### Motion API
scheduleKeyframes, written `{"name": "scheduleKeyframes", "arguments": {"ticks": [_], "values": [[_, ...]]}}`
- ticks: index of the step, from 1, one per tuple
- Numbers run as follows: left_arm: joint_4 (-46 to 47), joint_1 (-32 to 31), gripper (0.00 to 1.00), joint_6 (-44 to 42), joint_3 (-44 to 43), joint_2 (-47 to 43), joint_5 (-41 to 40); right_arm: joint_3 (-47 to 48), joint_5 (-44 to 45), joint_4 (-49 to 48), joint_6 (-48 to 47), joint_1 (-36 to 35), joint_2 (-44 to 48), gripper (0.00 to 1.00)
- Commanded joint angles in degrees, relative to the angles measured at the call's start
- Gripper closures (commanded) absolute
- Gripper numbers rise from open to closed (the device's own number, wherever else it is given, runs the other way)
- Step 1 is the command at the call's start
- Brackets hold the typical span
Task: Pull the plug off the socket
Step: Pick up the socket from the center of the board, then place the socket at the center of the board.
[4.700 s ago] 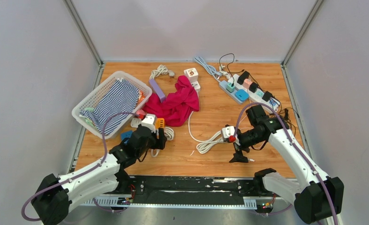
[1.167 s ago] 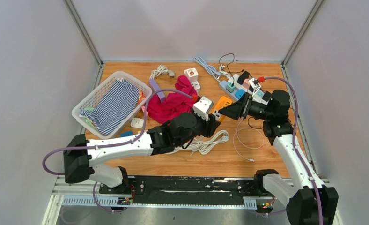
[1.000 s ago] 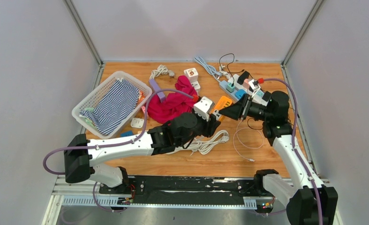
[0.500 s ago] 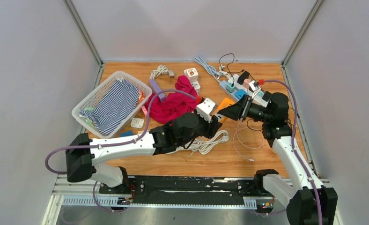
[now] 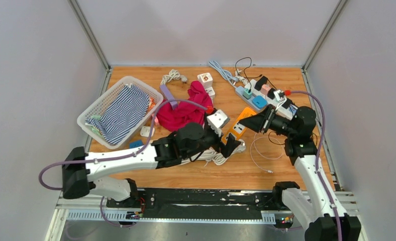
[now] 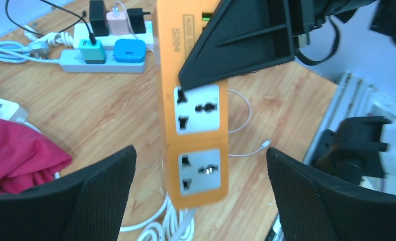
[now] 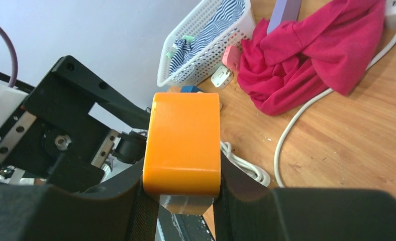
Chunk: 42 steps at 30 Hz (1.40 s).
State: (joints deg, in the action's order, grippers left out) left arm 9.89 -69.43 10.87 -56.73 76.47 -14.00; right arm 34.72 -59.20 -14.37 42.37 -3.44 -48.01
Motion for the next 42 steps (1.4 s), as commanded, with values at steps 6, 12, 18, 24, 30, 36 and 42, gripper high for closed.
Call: {"name": "scheduleKeyframes", "arguments": {"ticks": [6,12,18,24,30,36,42], "values": [[0.1,-0.1,0.00,-4.8,11.4,-24.0,6.8,6.0,-10.5,-1.8,-5.1,9.3,4.5,1.00],[-24.1,0.8,0.00,-9.6,6.5,-32.0,-0.4,23.2,-19.6,19.4,-21.1,10.7,-1.1,1.00],[-27.5,1.0,0.00,-7.4,13.7,-34.9,-4.9,35.7,-21.4,28.6,-28.0,11.1,-5.2,1.00],[-18.9,1.0,0.00,-2.9,26.0,-39.3,-5.8,43.1,-18.1,31.9,-29.9,14.1,-6.9,1.00],[-16.7,1.0,0.00,-0.9,30.7,-42.5,-5.4,51.5,-15.4,35.7,-31.9,22.3,-8.4,1.00],[-15.2,1.0,0.00,-0.4,32.4,-44.0,-4.5,51.3,-20.6,36.4,-32.5,36.5,-7.9,1.00],[-14.8,1.0,0.00,-0.5,32.9,-45.4,-4.3,51.2,-33.2,36.5,-34.8,58.0,-10.6,1.00]]}}
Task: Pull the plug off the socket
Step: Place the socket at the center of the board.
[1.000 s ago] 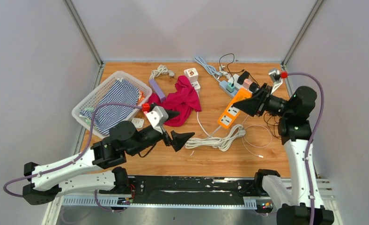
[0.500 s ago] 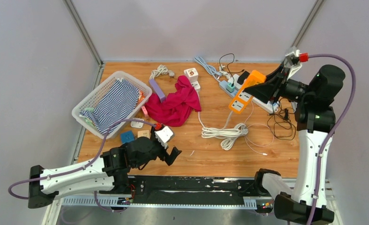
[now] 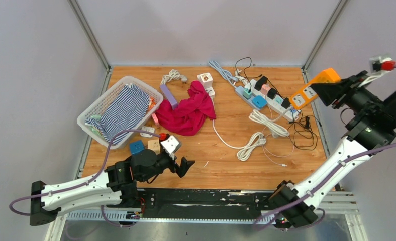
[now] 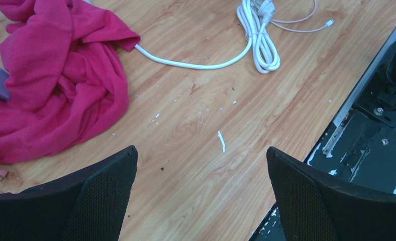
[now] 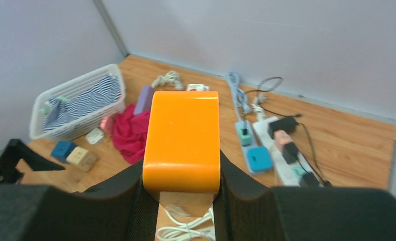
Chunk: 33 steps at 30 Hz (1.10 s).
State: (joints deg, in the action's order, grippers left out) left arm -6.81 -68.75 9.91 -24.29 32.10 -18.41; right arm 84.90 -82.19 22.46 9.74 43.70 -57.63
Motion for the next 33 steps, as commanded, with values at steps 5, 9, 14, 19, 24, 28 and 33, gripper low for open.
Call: {"name": "scheduleKeyframes", "arguments": {"ticks": [5,9,14,19,24,28,33], "values": [[2.7,0.3,0.00,0.8,0.5,-0.6,0.2,-7.4,-15.6,-8.2,0.4,20.1,-0.2,1.00],[3.8,0.3,0.00,1.4,0.7,0.3,0.9,-25.0,-15.6,-39.1,19.1,21.1,4.4,1.00],[3.6,0.3,0.00,2.3,0.8,0.7,1.7,-34.0,-12.5,-35.0,9.9,24.2,5.4,1.00],[4.8,0.3,0.00,3.3,1.5,0.7,2.3,-33.7,-1.1,6.5,-28.2,22.1,-0.6,1.00],[6.4,0.3,0.00,4.4,2.1,2.6,2.8,-35.9,1.9,22.8,-47.1,19.6,-10.9,1.00],[6.5,0.3,0.00,4.9,1.4,5.5,2.9,-36.9,4.4,32.6,-60.6,18.3,-20.9,0.95],[6.5,0.3,0.00,5.3,0.7,7.0,3.1,-32.2,5.4,43.5,-74.3,18.2,-31.5,0.75]]}}
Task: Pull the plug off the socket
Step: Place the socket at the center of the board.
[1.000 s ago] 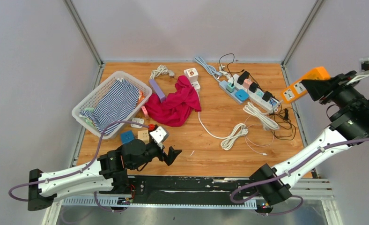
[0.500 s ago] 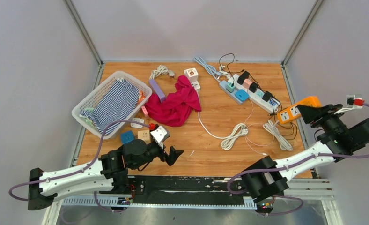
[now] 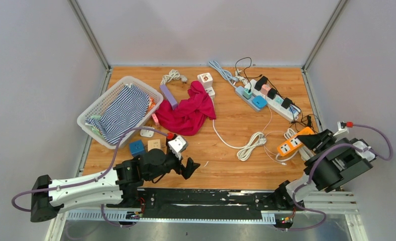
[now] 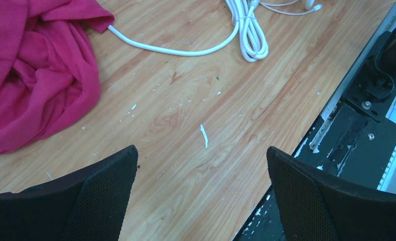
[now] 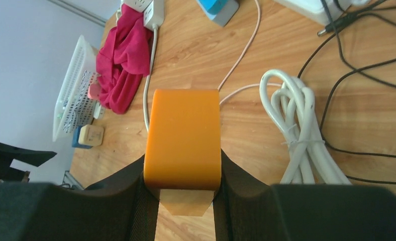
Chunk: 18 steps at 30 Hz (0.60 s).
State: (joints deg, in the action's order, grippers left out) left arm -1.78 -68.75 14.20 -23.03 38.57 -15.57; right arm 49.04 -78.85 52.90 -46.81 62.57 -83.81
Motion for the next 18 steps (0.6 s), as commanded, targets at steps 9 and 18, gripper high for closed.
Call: {"name": "scheduleKeyframes", "arguments": {"ticks": [9,18], "values": [[1.5,0.3,0.00,1.5,-0.4,0.1,0.2,9.4,4.9,24.8,-30.3,-1.6,-10.0,0.37],[1.5,0.3,0.00,2.0,-0.8,0.1,0.4,1.9,14.0,-4.2,-0.5,-4.7,6.4,0.32]]}}
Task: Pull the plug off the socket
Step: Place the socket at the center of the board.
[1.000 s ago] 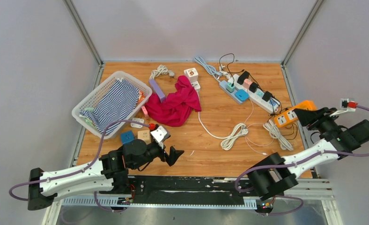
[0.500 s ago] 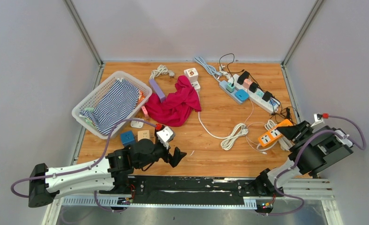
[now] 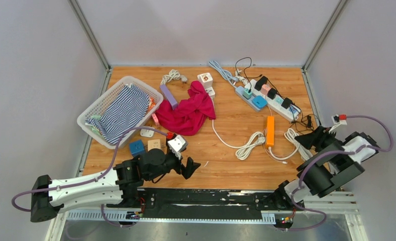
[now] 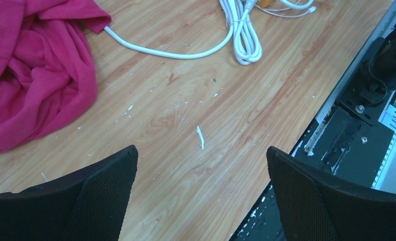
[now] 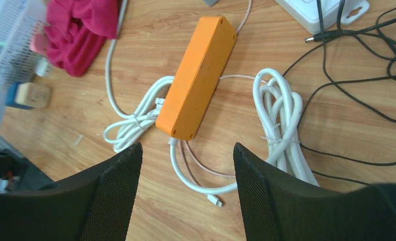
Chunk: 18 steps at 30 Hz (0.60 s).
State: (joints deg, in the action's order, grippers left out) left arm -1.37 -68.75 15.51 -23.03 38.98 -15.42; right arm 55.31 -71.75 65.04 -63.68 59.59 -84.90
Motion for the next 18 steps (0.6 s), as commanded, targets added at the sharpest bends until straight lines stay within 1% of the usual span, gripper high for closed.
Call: {"name": "scheduleKeyframes", "arguments": {"ticks": [1,3,5,7,9,11,14,15,18], "values": [[1.1,0.3,0.00,0.6,-0.7,-0.4,0.1,-5.8,8.6,-19.8,18.8,-2.1,9.8,0.32],[1.1,0.2,0.00,0.6,-0.5,-0.7,0.0,-7.4,11.0,-23.2,20.5,-3.0,14.1,0.31],[1.1,0.3,0.00,0.5,-0.4,-0.9,0.0,-7.9,11.8,-23.6,20.0,-4.3,17.8,0.32],[1.1,0.3,0.00,0.4,-0.6,-0.8,-0.1,-7.5,12.3,-22.1,18.2,-5.9,21.0,0.32],[1.1,0.3,0.00,0.5,-1.0,-0.6,0.0,-6.1,12.7,-18.6,15.1,-8.5,23.5,0.32],[2.4,0.3,0.00,0.4,-1.6,0.0,-0.2,-4.2,13.9,-15.0,12.8,-12.5,25.5,0.33],[5.8,1.0,0.00,0.0,-3.0,1.9,0.1,-1.2,16.6,-11.9,12.3,-20.2,28.1,0.33],[6.8,1.8,0.00,0.3,-3.7,2.9,0.4,-0.2,17.5,-11.6,13.0,-24.1,28.9,0.33],[8.2,6.1,0.00,1.9,-7.2,7.2,3.6,3.0,19.5,-12.1,16.4,-32.7,30.6,0.31]]}}
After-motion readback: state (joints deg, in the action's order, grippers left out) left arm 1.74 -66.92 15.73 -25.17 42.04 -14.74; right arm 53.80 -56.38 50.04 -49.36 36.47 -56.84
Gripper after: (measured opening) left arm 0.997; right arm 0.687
